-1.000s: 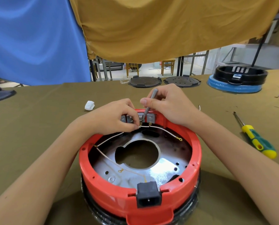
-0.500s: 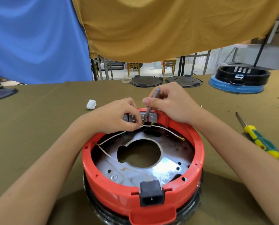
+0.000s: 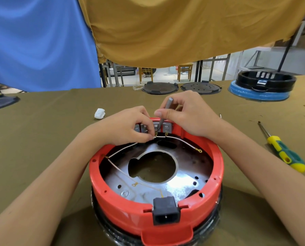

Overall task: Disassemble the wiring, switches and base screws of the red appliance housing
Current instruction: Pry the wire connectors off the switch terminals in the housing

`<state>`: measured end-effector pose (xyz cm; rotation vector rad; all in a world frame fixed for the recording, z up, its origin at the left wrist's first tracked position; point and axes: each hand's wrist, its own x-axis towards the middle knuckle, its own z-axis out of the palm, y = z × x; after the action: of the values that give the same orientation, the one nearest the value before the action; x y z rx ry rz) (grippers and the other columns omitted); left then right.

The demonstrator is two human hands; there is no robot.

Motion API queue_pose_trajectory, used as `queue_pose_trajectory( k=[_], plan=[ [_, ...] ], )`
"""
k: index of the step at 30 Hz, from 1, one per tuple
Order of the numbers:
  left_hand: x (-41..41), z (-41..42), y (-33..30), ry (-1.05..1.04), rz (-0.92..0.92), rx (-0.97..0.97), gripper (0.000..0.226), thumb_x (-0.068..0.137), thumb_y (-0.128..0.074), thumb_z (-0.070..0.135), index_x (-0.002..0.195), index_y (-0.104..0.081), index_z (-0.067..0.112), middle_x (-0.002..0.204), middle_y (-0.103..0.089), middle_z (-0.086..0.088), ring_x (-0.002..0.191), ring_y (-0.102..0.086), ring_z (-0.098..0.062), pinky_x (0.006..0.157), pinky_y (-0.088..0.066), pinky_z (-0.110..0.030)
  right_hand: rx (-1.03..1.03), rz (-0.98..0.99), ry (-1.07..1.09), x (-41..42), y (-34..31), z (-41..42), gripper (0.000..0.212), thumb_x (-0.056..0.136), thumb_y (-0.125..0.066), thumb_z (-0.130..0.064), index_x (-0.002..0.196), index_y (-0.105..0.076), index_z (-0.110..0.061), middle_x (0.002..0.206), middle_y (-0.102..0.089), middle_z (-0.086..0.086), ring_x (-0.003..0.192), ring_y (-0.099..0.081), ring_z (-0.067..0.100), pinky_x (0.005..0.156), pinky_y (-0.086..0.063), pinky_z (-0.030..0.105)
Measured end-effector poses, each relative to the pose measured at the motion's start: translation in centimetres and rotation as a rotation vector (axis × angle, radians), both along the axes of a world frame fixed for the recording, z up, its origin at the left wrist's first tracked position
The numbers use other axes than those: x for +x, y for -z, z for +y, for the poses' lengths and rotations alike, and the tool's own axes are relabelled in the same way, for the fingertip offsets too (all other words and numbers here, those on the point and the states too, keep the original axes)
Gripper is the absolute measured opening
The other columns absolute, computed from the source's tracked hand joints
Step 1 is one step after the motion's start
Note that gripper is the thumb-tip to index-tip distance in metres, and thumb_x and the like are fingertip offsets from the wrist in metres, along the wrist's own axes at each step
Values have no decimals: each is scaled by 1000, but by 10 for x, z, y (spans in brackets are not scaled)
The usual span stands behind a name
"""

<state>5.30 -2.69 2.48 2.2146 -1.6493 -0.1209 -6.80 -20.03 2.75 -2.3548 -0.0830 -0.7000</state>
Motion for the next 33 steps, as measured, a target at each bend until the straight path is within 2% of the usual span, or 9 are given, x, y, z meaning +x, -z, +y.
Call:
queue_pose_trajectory(
  k=[3,7,9,13,17,22,26,30,33],
  plan=[
    [0,0,0,-2,-8,0,5,83,-73,34,83,-73,39,103,-51,15,99,-52,4,87,-35,-10,93,34,26,3,-1,-2,21,88,-75,-31,77,-74,-13,68,-65,19,57,-45,12,59,-38,31],
    [-1,0,0,-9,-11,2,5,83,-73,34,83,-73,39,102,-51,17,99,-52,5,88,-36,-11,145,54,43,6,0,-2,24,90,-74,-30,75,-72,-11,59,-60,7,53,-44,8,56,-38,25],
    [-1,0,0,-9,-8,5,5,83,-73,35,82,-73,40,102,-51,18,98,-52,6,88,-37,-12,164,30,43,5,2,-3,24,90,-74,-30,74,-71,-12,65,-65,14,55,-46,8,59,-39,27],
    [-3,1,-3,0,-10,15,10,84,-73,35,82,-71,45,104,-52,17,98,-52,8,86,-36,-9,146,-84,47,1,3,-4,27,91,-71,-31,77,-71,-9,74,-70,18,63,-59,26,62,-47,36],
    [-4,5,-8,-23,-30,55,9,85,-73,36,82,-70,44,107,-54,17,99,-54,6,94,-40,-21,338,-99,-6,-2,0,-14,32,95,-67,-24,85,-68,6,68,-70,4,61,-64,8,57,-54,26],
    [-2,16,-21,-124,-116,131,6,82,-72,45,77,-70,43,110,-55,14,101,-55,-1,96,-41,-29,357,-110,-18,-5,-1,-14,32,95,-68,-21,83,-67,8,70,-69,10,63,-65,12,66,-57,37],
    [-7,12,-19,-87,-99,-29,6,80,-76,39,79,-71,35,118,-51,11,109,-54,-4,100,-40,-29,235,-130,-32,-3,4,-6,29,92,-72,-25,78,-69,0,75,-67,27,66,-61,35,71,-54,50],
    [-8,7,-11,-56,-94,25,8,83,-76,33,89,-71,35,121,-50,10,110,-53,-5,103,-39,-30,78,-95,-13,-4,6,-2,20,88,-76,-30,75,-75,-15,69,-70,8,56,-51,5,56,-43,25],
    [-7,6,-9,-56,-68,70,10,86,-73,33,91,-71,42,118,-54,14,107,-55,-6,102,-40,-34,39,-69,-24,-6,4,-2,14,87,-77,-29,78,-77,-18,70,-73,-4,59,-59,2,60,-44,18]
  ],
)
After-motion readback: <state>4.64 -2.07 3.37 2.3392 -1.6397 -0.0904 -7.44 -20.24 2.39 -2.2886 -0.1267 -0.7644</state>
